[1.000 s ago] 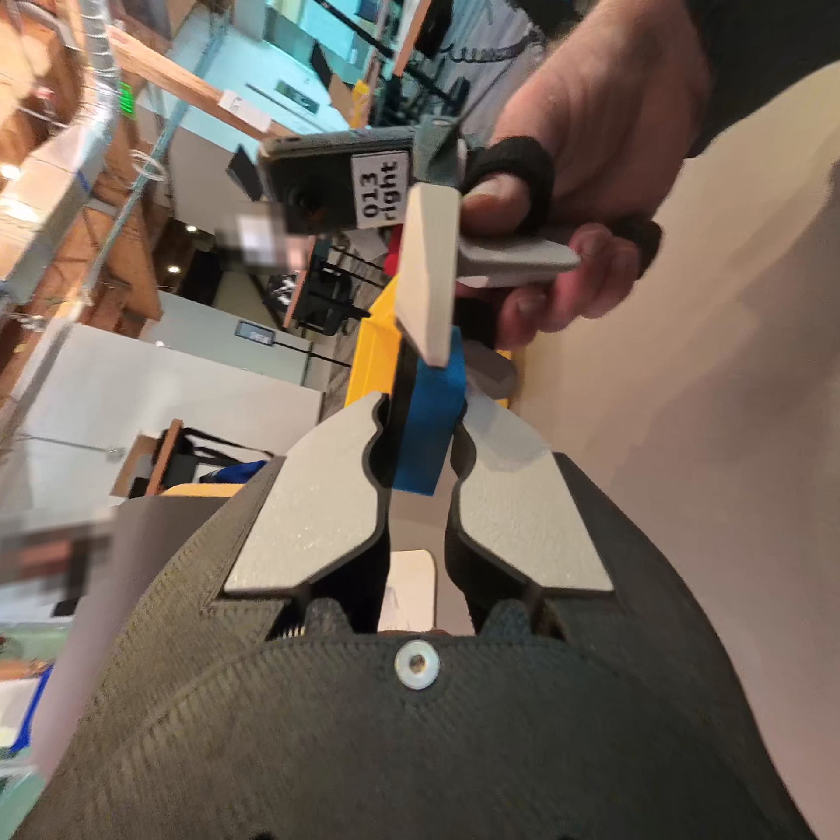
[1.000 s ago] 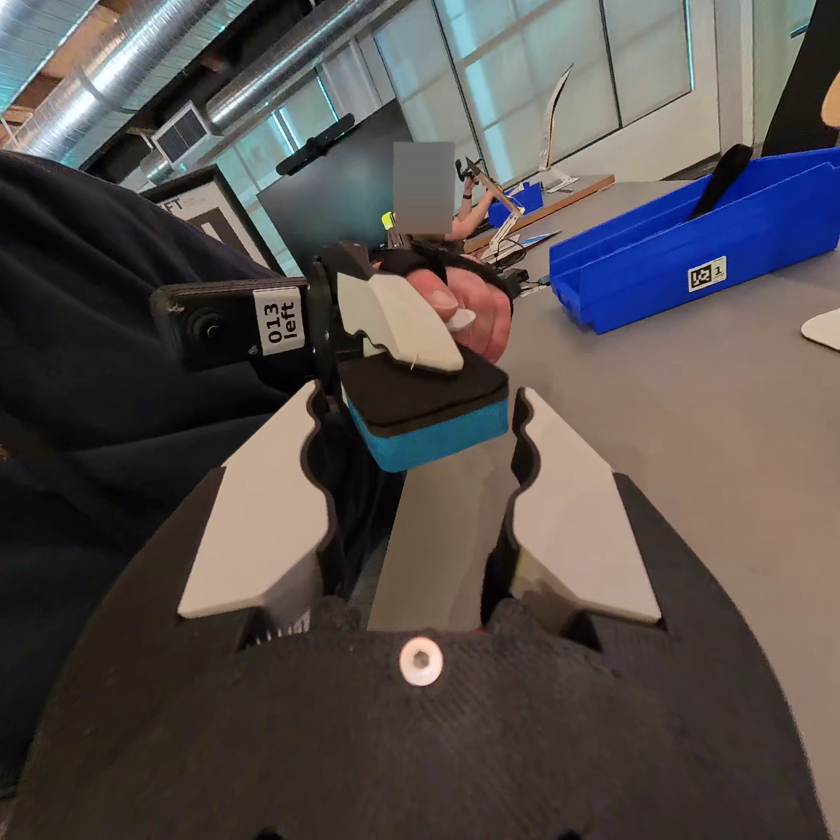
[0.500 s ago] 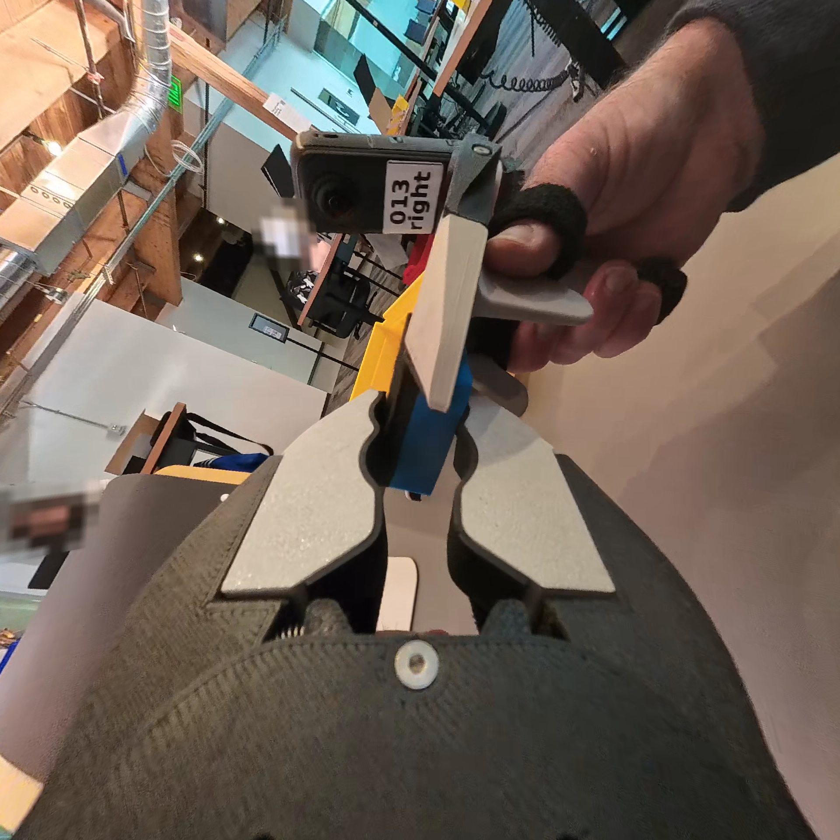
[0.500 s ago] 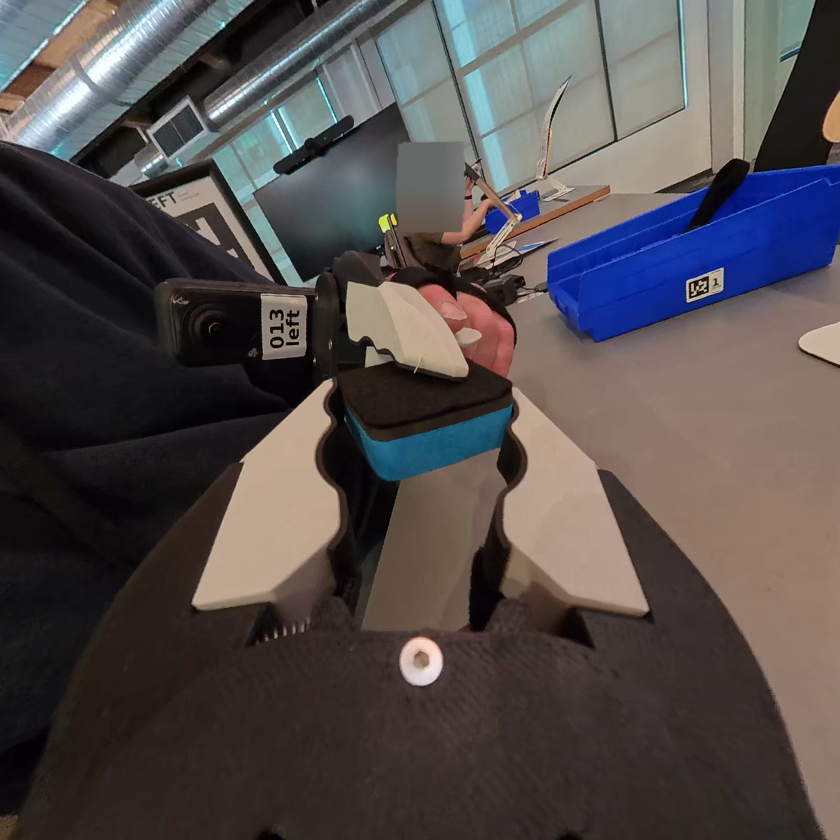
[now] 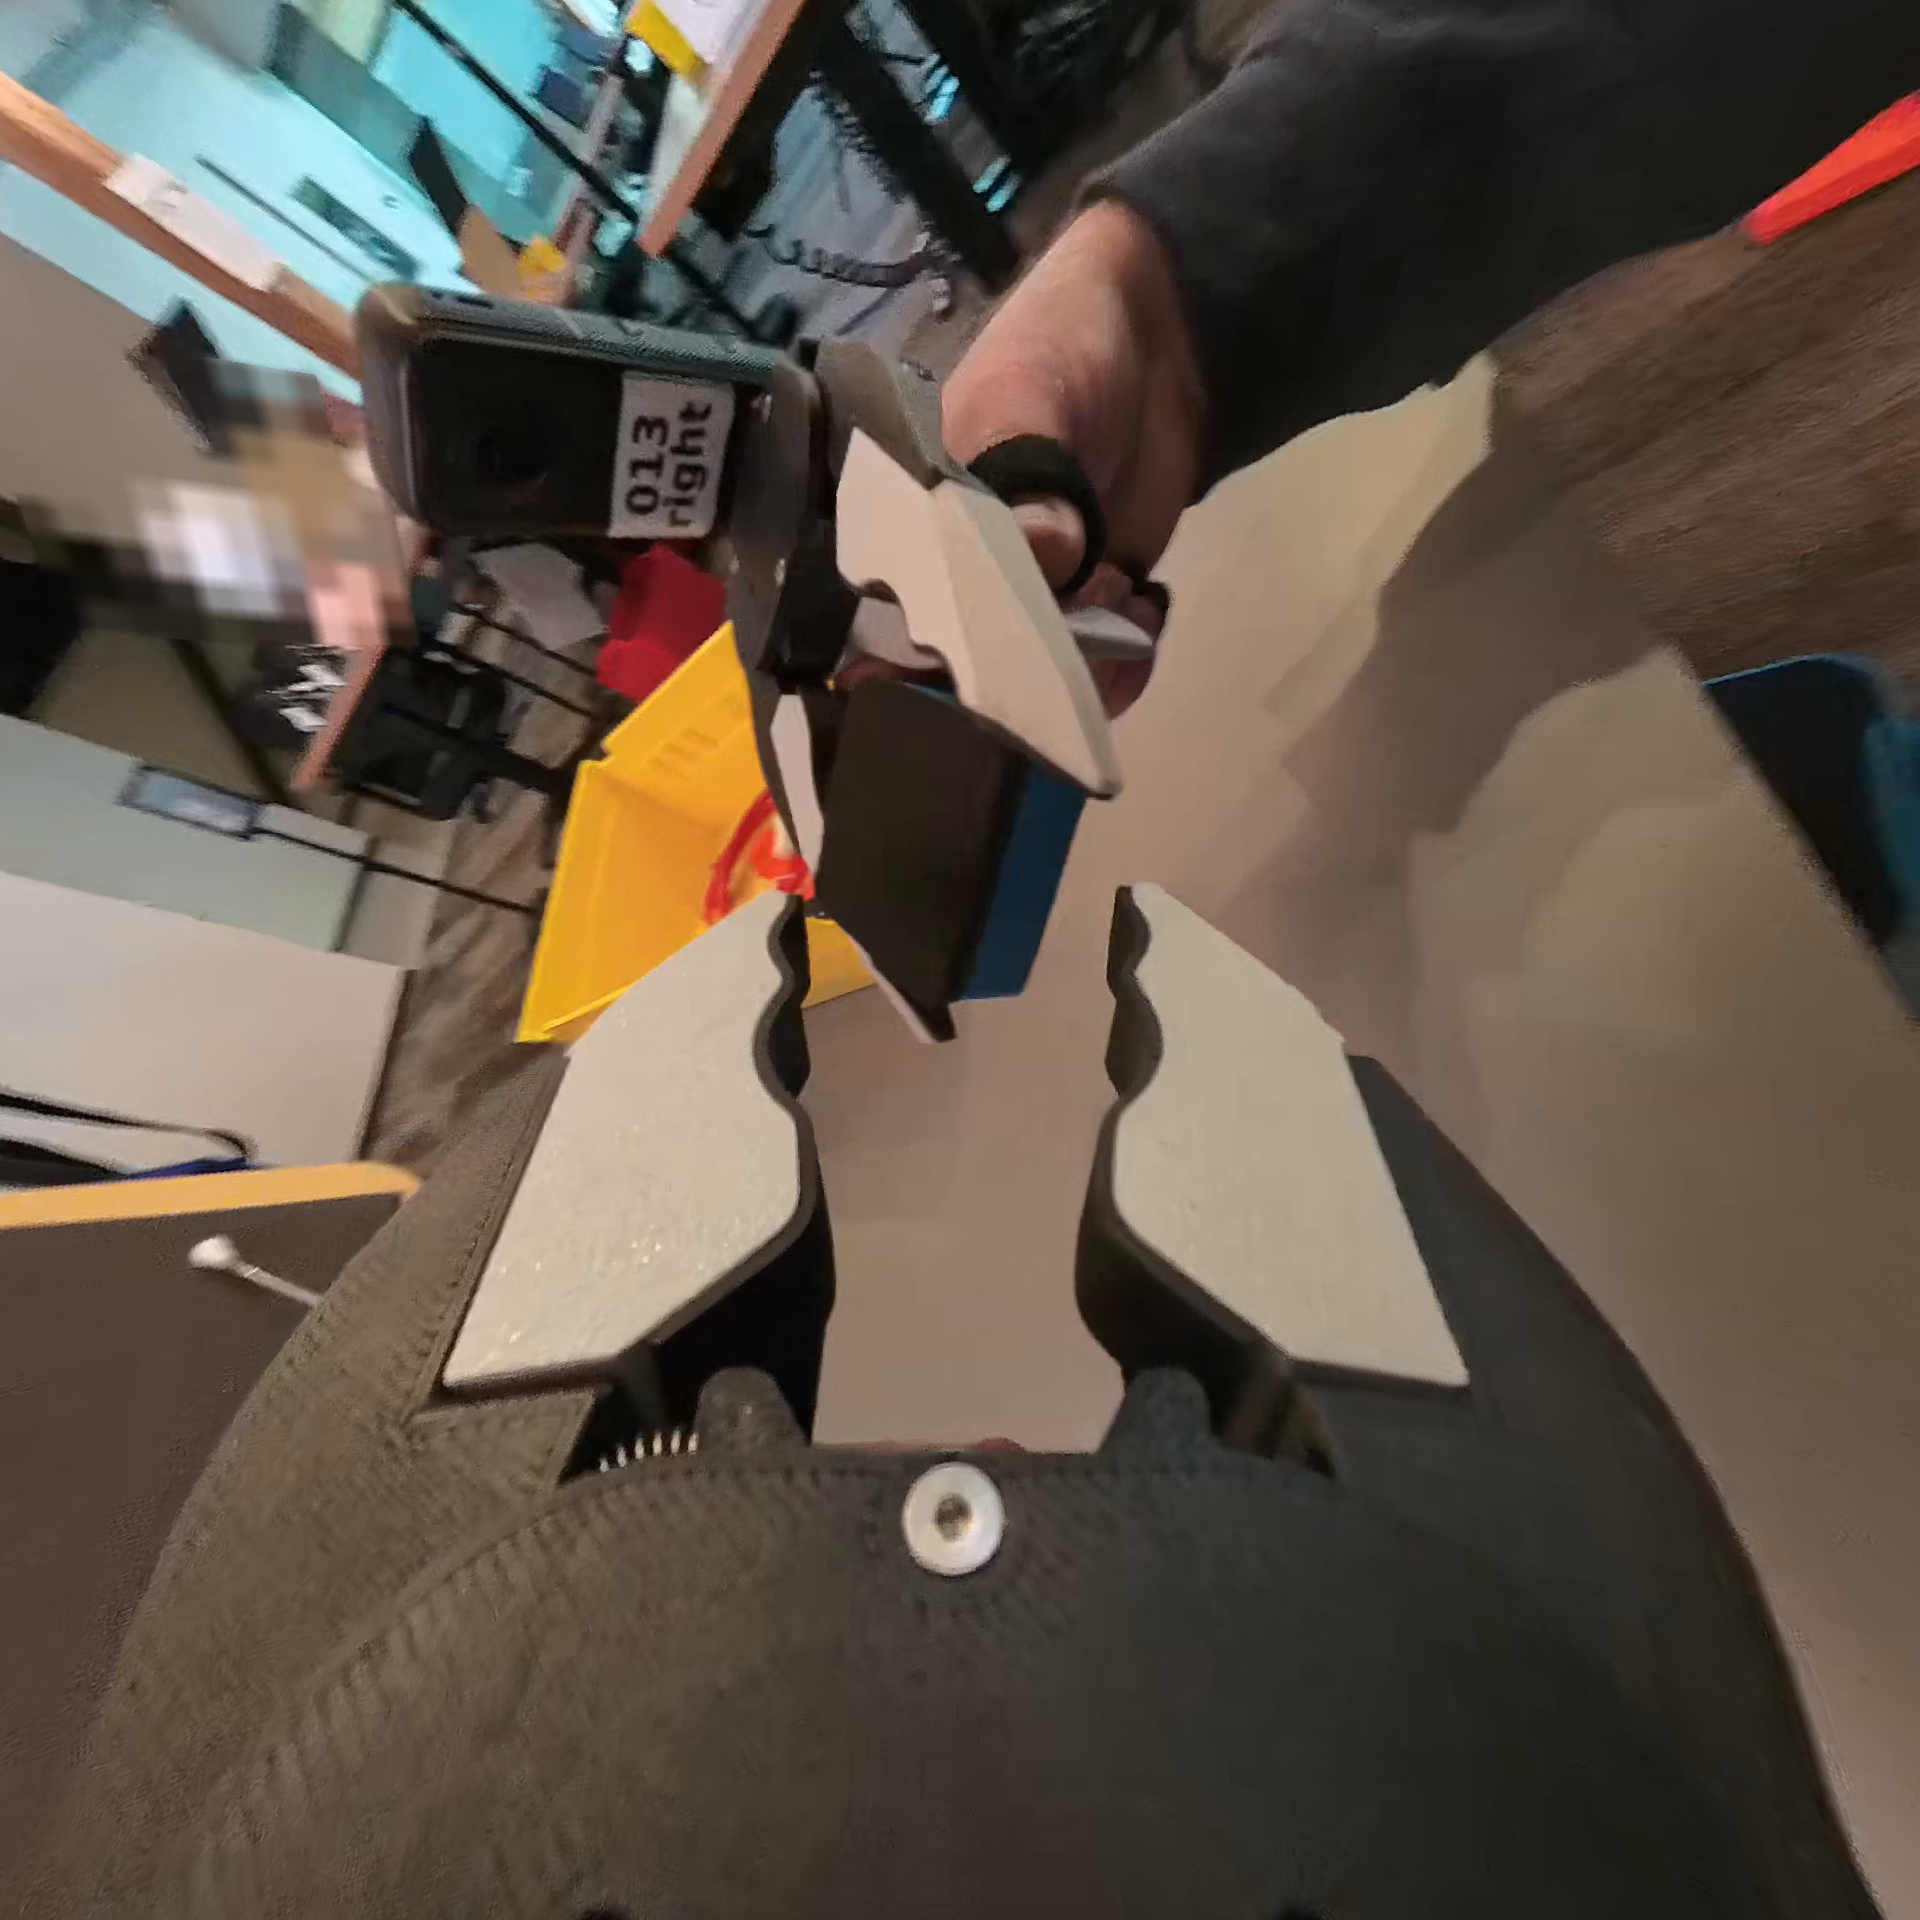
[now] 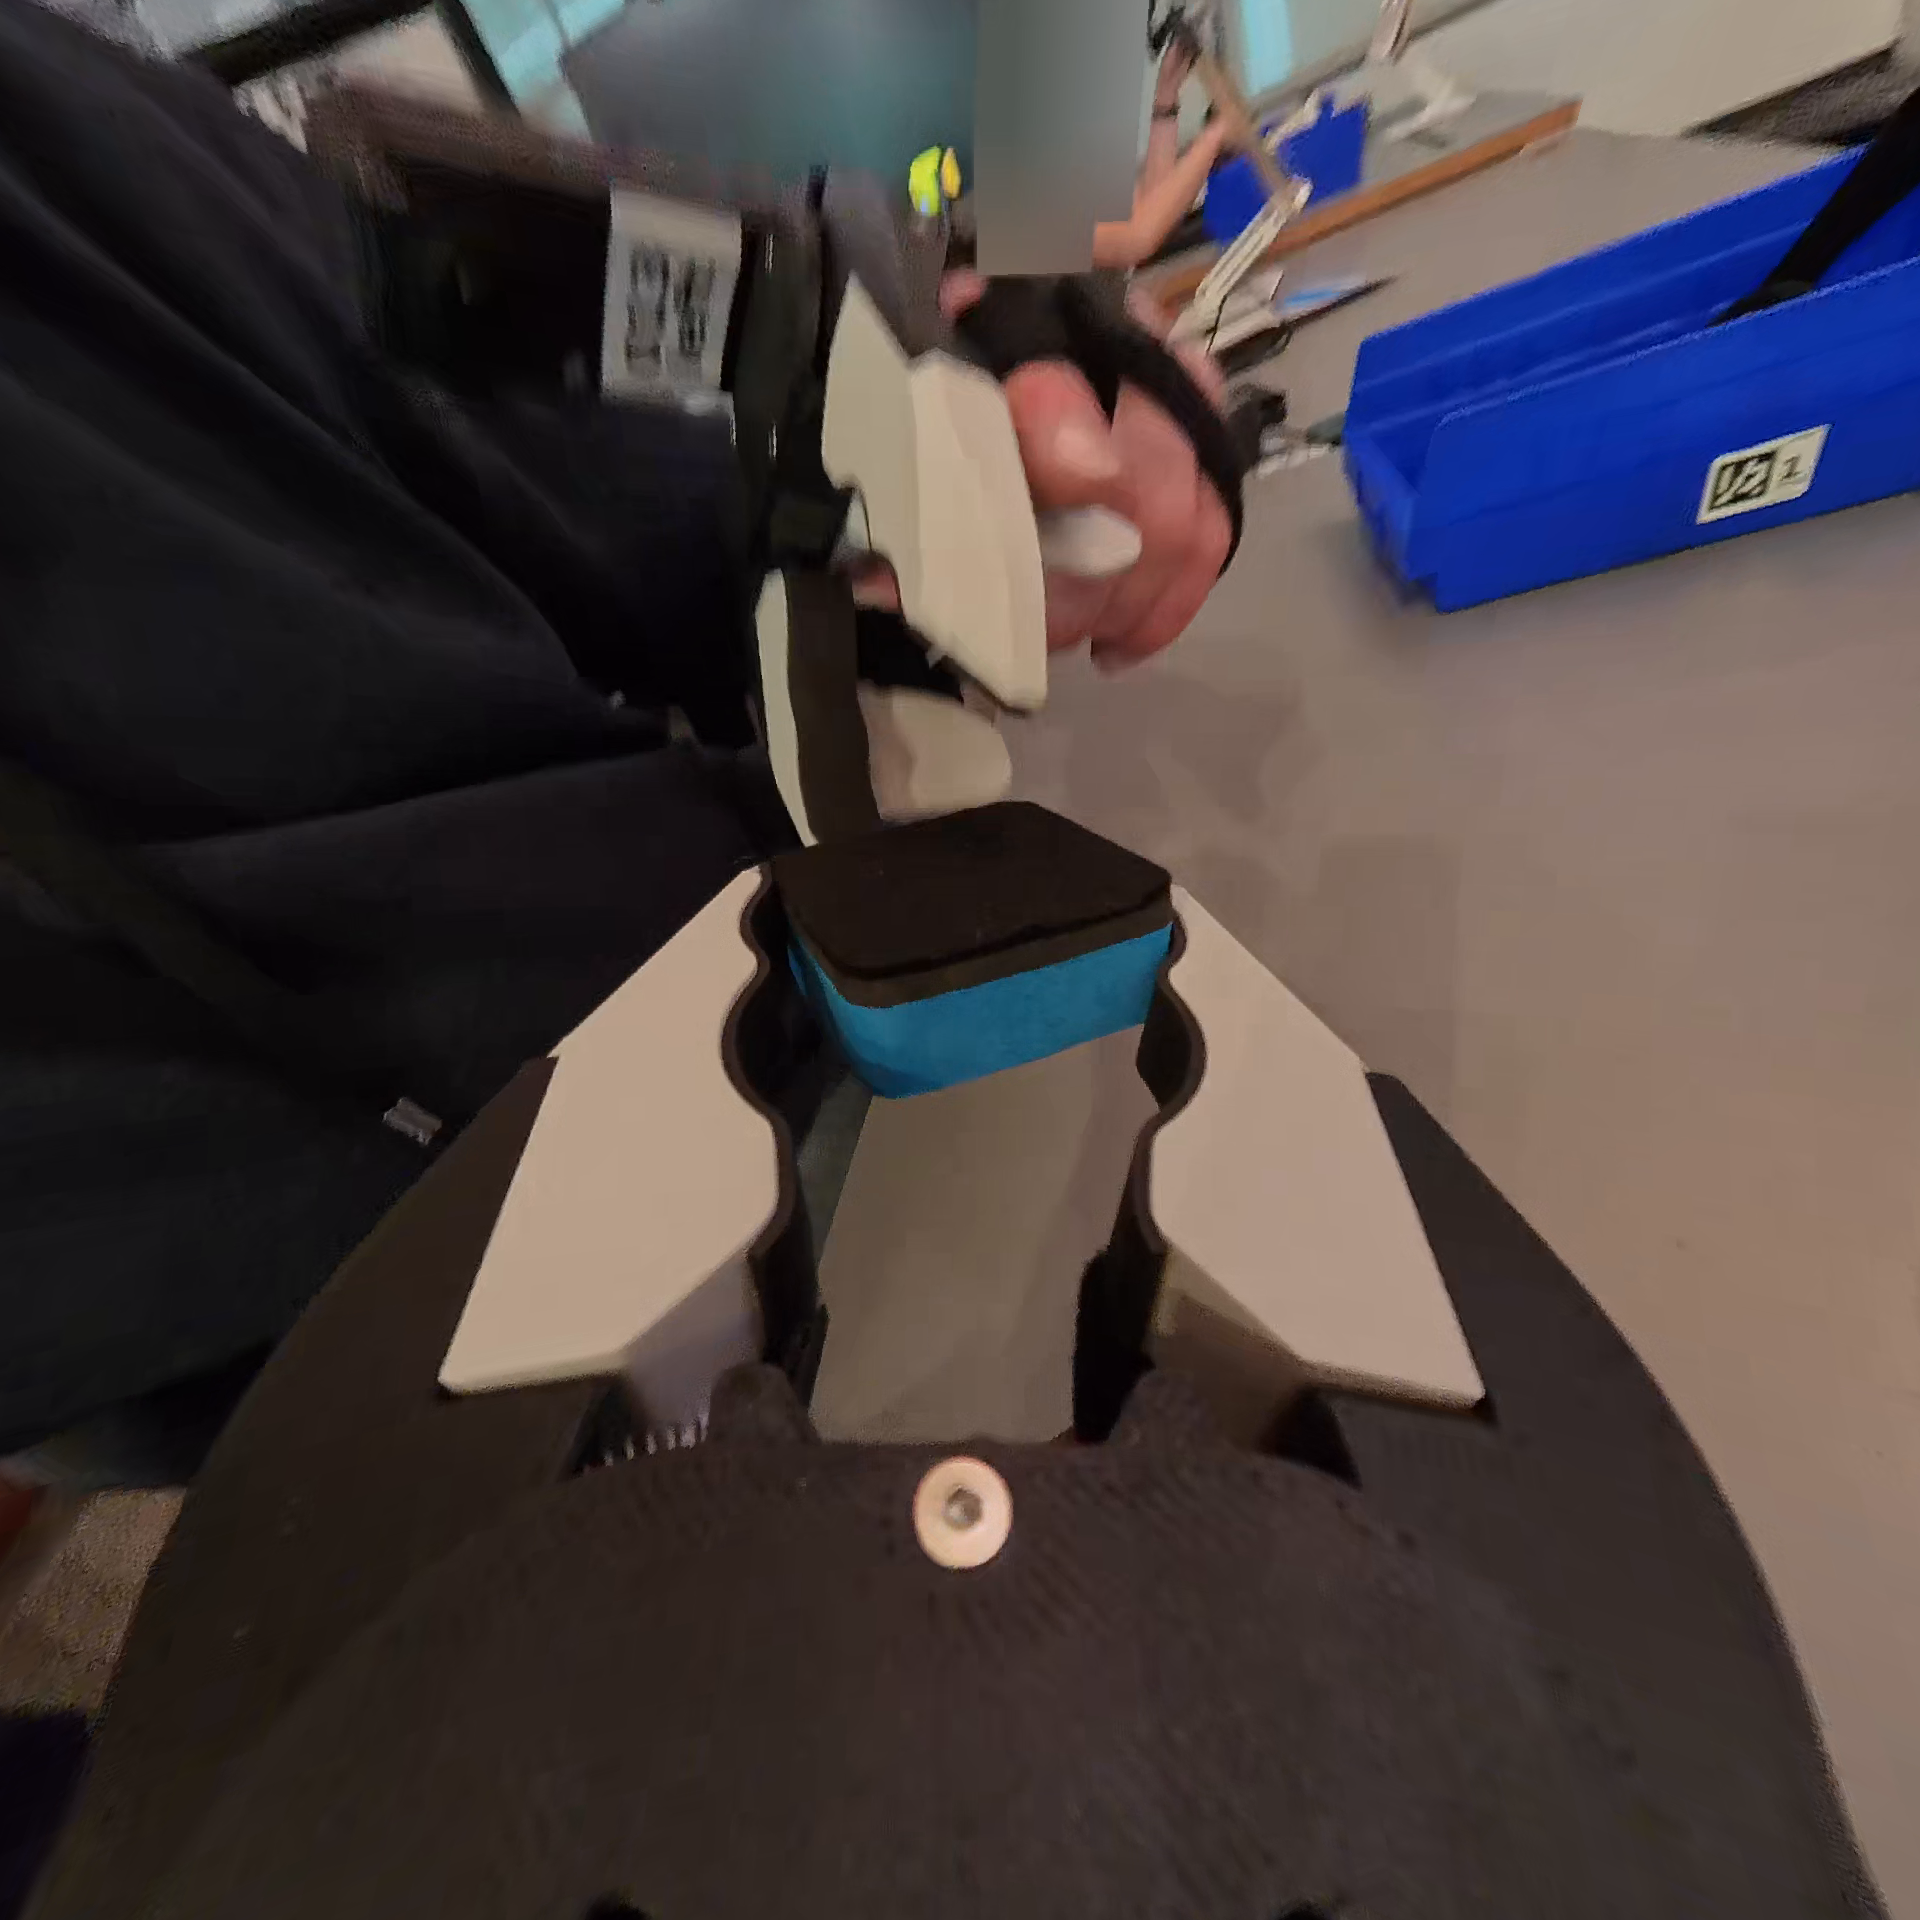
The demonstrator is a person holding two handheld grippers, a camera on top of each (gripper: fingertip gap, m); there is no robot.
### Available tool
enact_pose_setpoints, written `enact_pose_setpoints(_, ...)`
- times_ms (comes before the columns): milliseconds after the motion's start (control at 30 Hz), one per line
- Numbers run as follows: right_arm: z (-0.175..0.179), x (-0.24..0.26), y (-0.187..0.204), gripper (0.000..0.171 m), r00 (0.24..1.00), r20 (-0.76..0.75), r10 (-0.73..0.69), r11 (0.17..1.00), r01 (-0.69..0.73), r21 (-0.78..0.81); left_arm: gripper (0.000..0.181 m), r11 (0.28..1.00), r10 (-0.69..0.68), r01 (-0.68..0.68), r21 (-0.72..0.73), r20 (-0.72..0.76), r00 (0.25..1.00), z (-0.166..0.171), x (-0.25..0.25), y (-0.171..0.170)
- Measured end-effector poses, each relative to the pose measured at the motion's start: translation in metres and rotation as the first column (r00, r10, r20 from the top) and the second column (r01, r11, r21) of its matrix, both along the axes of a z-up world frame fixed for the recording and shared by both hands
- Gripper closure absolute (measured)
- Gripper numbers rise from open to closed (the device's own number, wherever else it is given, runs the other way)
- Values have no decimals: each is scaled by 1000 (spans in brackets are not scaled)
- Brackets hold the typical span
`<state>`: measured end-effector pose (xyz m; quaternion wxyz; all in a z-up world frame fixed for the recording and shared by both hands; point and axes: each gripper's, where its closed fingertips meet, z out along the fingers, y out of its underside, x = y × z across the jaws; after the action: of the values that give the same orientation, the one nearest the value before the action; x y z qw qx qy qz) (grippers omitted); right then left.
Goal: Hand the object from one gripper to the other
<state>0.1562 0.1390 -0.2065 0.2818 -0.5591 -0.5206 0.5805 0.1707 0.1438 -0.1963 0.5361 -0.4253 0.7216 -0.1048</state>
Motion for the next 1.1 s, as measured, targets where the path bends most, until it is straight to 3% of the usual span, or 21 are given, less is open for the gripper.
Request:
enact_pose_setpoints(200, -14, 3, -14, 105, 971, 199, 132, 987, -148, 68, 128, 972, -185, 164, -168, -121, 975, 21, 6, -17)
enact_pose_setpoints(533, -27, 4, -45, 104, 877, 359, 318, 928, -366, 73, 109, 915, -366, 242, -324, -410, 835, -27, 11, -32)
enact_pose_setpoints(800, -41, 1, -61, 105, 806, 429, 408, 883, -468, 39, 118, 860, -457, 214, -463, -511, 728, -51, 5, -54)
enact_pose_setpoints(1100, -43, 4, -62, 104, 796, 439, 417, 880, -474, 25, 120, 860, -442, 208, -467, -473, 762, -54, 9, -57)
